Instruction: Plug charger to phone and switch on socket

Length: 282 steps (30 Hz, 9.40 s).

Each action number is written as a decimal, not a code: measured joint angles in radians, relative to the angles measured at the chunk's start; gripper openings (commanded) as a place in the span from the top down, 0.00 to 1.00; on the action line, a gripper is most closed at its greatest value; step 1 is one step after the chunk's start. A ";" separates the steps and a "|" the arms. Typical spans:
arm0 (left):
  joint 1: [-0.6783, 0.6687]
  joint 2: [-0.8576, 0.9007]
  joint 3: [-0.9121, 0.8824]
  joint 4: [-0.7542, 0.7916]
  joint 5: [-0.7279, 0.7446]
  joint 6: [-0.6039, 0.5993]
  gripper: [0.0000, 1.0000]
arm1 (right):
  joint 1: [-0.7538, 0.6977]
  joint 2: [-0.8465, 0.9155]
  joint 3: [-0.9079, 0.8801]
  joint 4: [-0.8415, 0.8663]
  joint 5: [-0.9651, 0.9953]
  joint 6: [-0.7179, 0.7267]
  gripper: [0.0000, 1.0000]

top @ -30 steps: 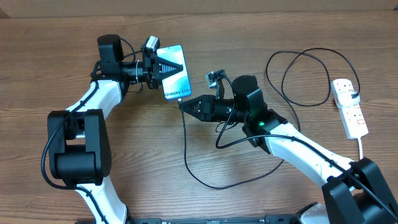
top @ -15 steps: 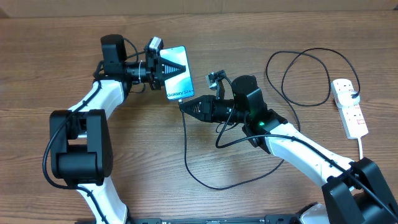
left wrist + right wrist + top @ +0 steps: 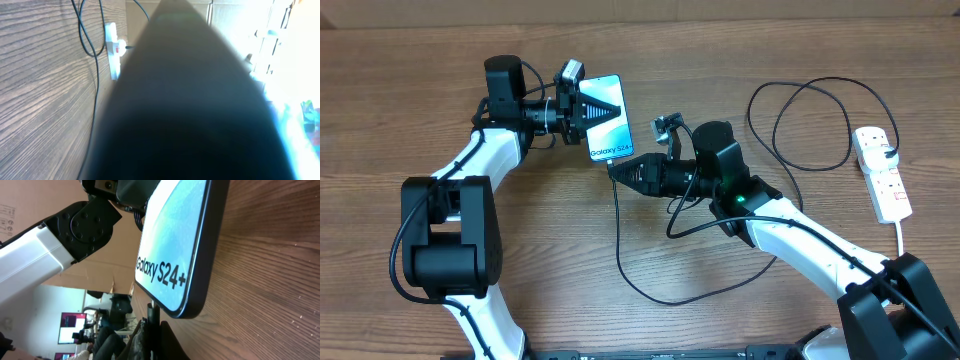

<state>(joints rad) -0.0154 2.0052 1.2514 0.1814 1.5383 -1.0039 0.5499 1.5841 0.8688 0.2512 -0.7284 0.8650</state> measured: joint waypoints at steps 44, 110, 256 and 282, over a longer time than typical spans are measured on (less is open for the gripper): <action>0.010 0.000 0.000 0.004 0.003 0.001 0.96 | -0.018 0.000 0.000 0.039 -0.012 0.044 0.96; 0.010 0.000 0.000 0.006 0.004 0.011 0.96 | -0.017 0.001 0.000 0.000 -0.018 0.053 0.96; -0.077 -0.404 -0.005 -0.472 -0.216 0.138 0.96 | -0.151 -0.249 -0.002 -0.199 -0.434 -0.043 0.96; -0.109 -0.404 -0.005 -0.460 -0.269 0.115 0.96 | -0.151 -0.249 -0.002 -0.183 -0.418 0.006 0.96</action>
<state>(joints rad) -0.1249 1.6012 1.2461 -0.2790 1.2694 -0.8886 0.3992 1.3354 0.8673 0.0685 -1.1461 0.8715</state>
